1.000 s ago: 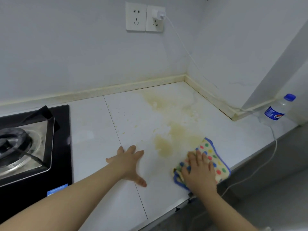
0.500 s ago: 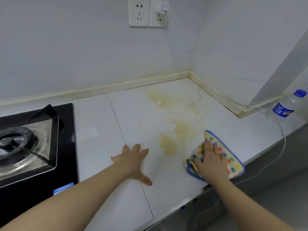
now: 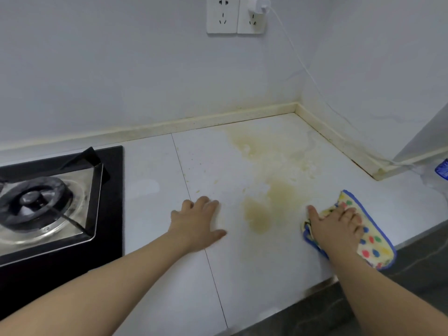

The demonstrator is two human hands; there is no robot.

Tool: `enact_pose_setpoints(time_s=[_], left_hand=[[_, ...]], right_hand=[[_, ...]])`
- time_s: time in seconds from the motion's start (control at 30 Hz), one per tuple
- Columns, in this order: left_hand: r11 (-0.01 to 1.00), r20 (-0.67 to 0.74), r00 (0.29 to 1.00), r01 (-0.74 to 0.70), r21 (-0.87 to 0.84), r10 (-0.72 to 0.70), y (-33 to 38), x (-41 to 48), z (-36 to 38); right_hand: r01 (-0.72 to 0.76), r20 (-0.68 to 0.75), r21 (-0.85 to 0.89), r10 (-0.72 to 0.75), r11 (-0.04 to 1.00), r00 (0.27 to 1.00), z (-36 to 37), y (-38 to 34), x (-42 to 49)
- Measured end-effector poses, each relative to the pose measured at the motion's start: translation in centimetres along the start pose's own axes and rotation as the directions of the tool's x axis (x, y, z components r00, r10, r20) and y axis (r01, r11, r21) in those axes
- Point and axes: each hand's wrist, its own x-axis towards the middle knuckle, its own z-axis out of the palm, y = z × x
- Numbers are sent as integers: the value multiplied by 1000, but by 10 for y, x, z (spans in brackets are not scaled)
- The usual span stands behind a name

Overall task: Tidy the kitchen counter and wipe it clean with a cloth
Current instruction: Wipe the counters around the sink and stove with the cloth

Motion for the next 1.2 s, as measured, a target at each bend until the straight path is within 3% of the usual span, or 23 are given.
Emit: enact_pose_setpoints(time_s=[0.07,0.17,0.23,0.3,0.37,0.43,0.5,0.6,0.7,0.83,0.9,0.97,1.03,1.1,1.17,1.2], left_hand=[[999,-51,999,10,32,-8,-5,6,2],[999,77,996,46,-5,-46,-11,14,7],[998,109,993,58,-33,-54,-16,17,10],[997,100,993,67,-49,-62,-24,15,9],[991,79,990,119,-54,-114,-33,11,8],[978,82,978,196,-76,-190,-43,8,9],[962,95,964,256,-97,-247,-49,9,13],[953,105,956,286,-103,-276,-51,14,18],[960,114,960,265,-90,-254,-53,13,15],[978,152,971,197,-72,-185,-63,9,9],[981,157,972,185,-61,-174,-65,6,8],[982,152,973,182,-57,-172,-66,7,9],[982,150,974,181,-50,-171,-66,8,9],[983,152,974,176,-49,-167,-67,8,9],[985,149,976,165,-46,-156,-71,6,8],[986,150,977,158,-50,-149,-73,6,8]], right_hand=[[168,-4,-119,-170,978,985,11,-20,-10],[534,109,-163,-523,829,845,31,-46,-37],[607,163,-159,-586,778,794,33,-45,-31],[565,84,-236,-563,790,822,28,-32,-10],[378,20,-254,-386,890,922,20,-24,11],[250,23,-165,-250,954,968,16,-35,9],[323,26,-155,-323,934,946,21,-62,-15],[600,120,-176,-588,780,800,45,-88,-58],[687,217,-187,-653,702,726,38,-85,-52],[470,125,-191,-454,862,882,20,-69,-12],[414,149,-160,-393,896,907,23,-81,-25],[523,158,-135,-502,842,850,38,-103,-60],[693,169,-115,-674,711,719,51,-119,-98],[779,241,-113,-744,616,623,54,-123,-108],[803,239,-119,-768,584,594,49,-117,-89],[783,213,-126,-754,609,621,47,-113,-76]])
